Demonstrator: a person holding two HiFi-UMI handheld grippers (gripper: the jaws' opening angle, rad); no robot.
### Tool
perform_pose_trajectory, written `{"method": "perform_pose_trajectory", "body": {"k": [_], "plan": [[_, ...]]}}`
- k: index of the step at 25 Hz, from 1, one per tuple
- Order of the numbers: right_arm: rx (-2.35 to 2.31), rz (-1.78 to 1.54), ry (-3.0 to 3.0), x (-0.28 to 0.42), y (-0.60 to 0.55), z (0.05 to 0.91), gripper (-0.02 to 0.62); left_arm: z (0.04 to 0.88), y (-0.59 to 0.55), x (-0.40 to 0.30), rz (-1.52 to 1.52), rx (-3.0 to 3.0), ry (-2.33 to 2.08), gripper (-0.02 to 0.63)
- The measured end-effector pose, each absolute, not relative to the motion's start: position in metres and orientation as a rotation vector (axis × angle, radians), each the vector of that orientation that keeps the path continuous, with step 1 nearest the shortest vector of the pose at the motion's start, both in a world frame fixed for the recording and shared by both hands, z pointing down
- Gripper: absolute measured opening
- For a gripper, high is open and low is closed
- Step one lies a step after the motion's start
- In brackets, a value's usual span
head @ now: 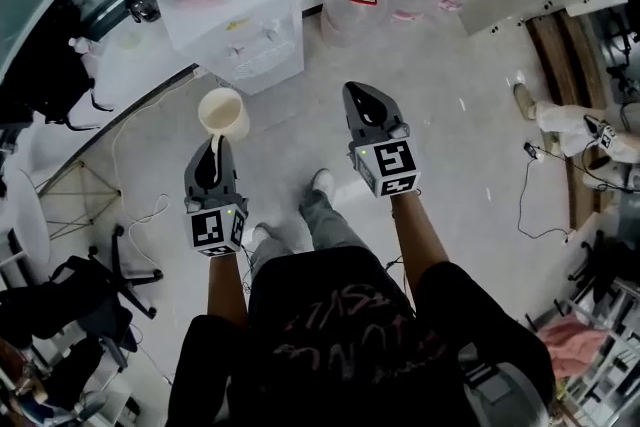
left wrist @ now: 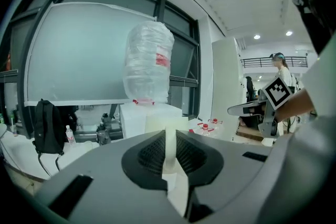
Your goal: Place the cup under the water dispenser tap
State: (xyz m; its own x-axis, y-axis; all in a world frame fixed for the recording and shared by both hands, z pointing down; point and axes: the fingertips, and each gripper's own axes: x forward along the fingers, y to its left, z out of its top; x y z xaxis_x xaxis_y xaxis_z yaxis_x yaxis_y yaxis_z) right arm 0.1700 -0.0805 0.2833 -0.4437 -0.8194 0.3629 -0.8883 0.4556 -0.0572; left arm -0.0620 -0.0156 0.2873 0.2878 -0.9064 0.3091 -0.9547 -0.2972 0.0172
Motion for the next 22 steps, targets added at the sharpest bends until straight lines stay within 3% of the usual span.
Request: {"method": "perform_pose_trajectory", "body": {"k": [22], "plan": [[1.353,0.428,-2.414,0.148,-0.118,0.410,0.014,0.416,-0.079,-0.071,0.229,2.253,-1.790,0.045]]}}
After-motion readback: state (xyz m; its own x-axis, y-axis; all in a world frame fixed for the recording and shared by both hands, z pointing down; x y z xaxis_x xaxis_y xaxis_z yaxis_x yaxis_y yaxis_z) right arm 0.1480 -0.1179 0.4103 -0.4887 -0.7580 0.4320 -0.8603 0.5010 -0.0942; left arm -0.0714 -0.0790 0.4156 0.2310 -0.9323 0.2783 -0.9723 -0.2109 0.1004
